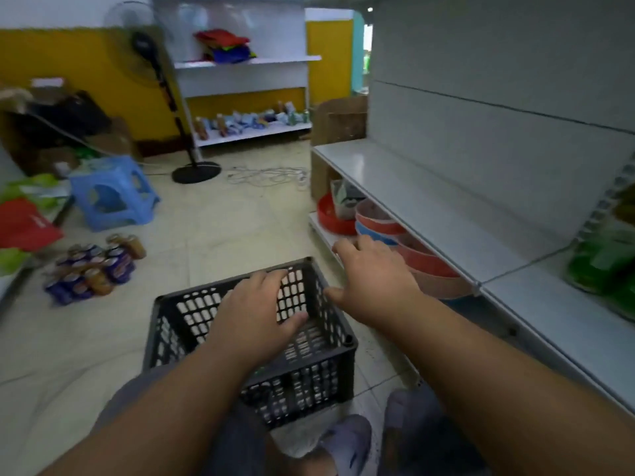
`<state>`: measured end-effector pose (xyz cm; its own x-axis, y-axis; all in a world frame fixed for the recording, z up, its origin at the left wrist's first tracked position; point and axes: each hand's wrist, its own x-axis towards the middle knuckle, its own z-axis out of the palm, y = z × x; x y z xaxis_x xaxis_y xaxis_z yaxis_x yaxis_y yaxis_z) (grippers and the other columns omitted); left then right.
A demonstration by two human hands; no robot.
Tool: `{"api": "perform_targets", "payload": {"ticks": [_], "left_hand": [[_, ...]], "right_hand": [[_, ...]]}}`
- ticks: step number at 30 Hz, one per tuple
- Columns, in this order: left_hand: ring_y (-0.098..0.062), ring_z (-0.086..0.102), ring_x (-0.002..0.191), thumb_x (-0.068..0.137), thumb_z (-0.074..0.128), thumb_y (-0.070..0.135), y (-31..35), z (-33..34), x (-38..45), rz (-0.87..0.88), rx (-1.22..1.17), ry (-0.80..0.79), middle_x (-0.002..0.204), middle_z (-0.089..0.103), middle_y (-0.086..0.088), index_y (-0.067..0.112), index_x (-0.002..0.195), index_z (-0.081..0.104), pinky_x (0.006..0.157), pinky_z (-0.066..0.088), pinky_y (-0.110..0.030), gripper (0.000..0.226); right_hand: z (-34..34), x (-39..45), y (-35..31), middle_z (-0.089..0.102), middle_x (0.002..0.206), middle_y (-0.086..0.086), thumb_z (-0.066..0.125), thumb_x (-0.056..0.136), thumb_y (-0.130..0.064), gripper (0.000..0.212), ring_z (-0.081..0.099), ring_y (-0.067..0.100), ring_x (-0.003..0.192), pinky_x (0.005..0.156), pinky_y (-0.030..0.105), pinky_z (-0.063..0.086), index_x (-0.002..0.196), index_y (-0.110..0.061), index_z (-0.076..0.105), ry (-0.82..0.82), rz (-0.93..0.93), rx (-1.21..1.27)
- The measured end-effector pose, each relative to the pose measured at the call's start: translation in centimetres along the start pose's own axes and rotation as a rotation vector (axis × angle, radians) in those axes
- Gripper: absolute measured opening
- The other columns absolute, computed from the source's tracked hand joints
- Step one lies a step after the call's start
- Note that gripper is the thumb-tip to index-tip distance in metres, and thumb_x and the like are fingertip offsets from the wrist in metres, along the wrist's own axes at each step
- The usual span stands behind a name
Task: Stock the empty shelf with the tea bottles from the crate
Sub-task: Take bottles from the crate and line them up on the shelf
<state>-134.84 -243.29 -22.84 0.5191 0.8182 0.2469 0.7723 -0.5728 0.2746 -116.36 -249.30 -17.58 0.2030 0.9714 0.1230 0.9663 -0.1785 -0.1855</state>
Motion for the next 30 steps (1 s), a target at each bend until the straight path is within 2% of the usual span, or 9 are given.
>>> {"api": "perform_targets", "payload": {"ticks": [7,14,16,18,20,23,27,29,30], "left_hand": [[-0.019,0.052,0.123,0.083,0.062,0.067,-8.0,0.8,-3.0,-0.295,0.036,0.0,0.136,0.055,0.001,0.025,0.147,0.041,0.102,0.045,-0.039,0.079],[-0.021,0.057,0.109,0.082,0.069,0.055,-15.6,7.6,-4.1,-0.467,-0.019,-0.086,0.122,0.059,-0.002,0.02,0.134,0.053,0.091,0.048,-0.038,0.065],[-0.021,0.056,0.114,0.083,0.067,0.056,-17.9,10.3,-4.3,-0.525,-0.055,-0.105,0.126,0.057,-0.002,0.02,0.134,0.051,0.095,0.048,-0.04,0.065],[-0.026,0.044,0.134,0.086,0.058,0.063,-19.3,12.4,-4.2,-0.561,-0.045,-0.146,0.145,0.048,-0.008,0.017,0.145,0.041,0.109,0.04,-0.045,0.077],[-0.028,0.014,0.152,0.088,0.042,0.072,-21.0,15.1,-4.1,-0.587,0.006,-0.231,0.164,0.019,-0.014,0.012,0.157,0.018,0.123,0.018,-0.046,0.095],[-0.025,-0.016,0.152,0.084,0.014,0.08,-22.2,18.3,-4.6,-0.603,0.031,-0.347,0.166,-0.013,-0.015,0.008,0.155,-0.016,0.124,-0.002,-0.041,0.105],[-0.026,-0.02,0.151,0.085,0.002,0.08,-22.7,20.3,-5.0,-0.622,0.049,-0.349,0.163,-0.02,-0.017,0.006,0.154,-0.02,0.124,-0.004,-0.044,0.104],[-0.028,-0.018,0.151,0.087,0.002,0.078,-23.0,20.6,-5.1,-0.61,0.086,-0.332,0.163,-0.018,-0.019,0.003,0.154,-0.017,0.124,-0.003,-0.045,0.102],[-0.029,-0.018,0.151,0.088,0.002,0.076,-23.1,20.8,-5.0,-0.605,0.092,-0.327,0.163,-0.017,-0.02,0.003,0.154,-0.016,0.124,-0.002,-0.046,0.101]], "right_hand": [[5.1,5.4,-7.0,0.054,0.122,0.006,0.068,0.082,-0.054,0.059,0.053,0.029,0.115,0.094,0.045,0.048,0.129,-0.025,0.048,-0.1,-0.215,0.025],[17.3,10.5,-11.0,0.053,0.127,0.009,0.069,0.083,-0.056,0.066,0.053,0.03,0.116,0.094,0.047,0.05,0.135,-0.023,0.046,-0.362,-0.303,0.048],[21.2,11.9,-12.1,0.054,0.122,0.007,0.07,0.082,-0.055,0.063,0.054,0.027,0.11,0.089,0.045,0.052,0.132,-0.024,0.047,-0.436,-0.311,0.052],[23.9,12.8,-12.5,0.054,0.115,0.005,0.072,0.08,-0.054,0.059,0.054,0.025,0.104,0.084,0.043,0.052,0.127,-0.026,0.049,-0.488,-0.315,0.045],[27.4,14.2,-12.9,0.054,0.116,0.006,0.074,0.079,-0.052,0.061,0.055,0.024,0.104,0.083,0.041,0.052,0.129,-0.026,0.05,-0.543,-0.298,0.048],[31.8,15.7,-12.9,0.056,0.121,0.007,0.075,0.08,-0.05,0.063,0.055,0.022,0.101,0.075,0.034,0.045,0.132,-0.023,0.051,-0.629,-0.211,0.107],[36.9,16.8,-12.4,0.06,0.095,-0.001,0.078,0.081,-0.044,0.055,0.056,0.012,0.075,0.06,0.028,0.045,0.124,-0.018,0.056,-0.721,-0.07,0.21],[39.5,17.0,-12.6,0.064,0.101,0.001,0.079,0.082,-0.04,0.058,0.057,0.011,0.076,0.061,0.028,0.048,0.128,-0.016,0.054,-0.756,-0.005,0.249],[40.9,17.2,-12.7,0.064,0.111,0.004,0.079,0.083,-0.04,0.062,0.061,0.015,0.085,0.068,0.031,0.051,0.132,-0.015,0.051,-0.783,0.021,0.243]]}}
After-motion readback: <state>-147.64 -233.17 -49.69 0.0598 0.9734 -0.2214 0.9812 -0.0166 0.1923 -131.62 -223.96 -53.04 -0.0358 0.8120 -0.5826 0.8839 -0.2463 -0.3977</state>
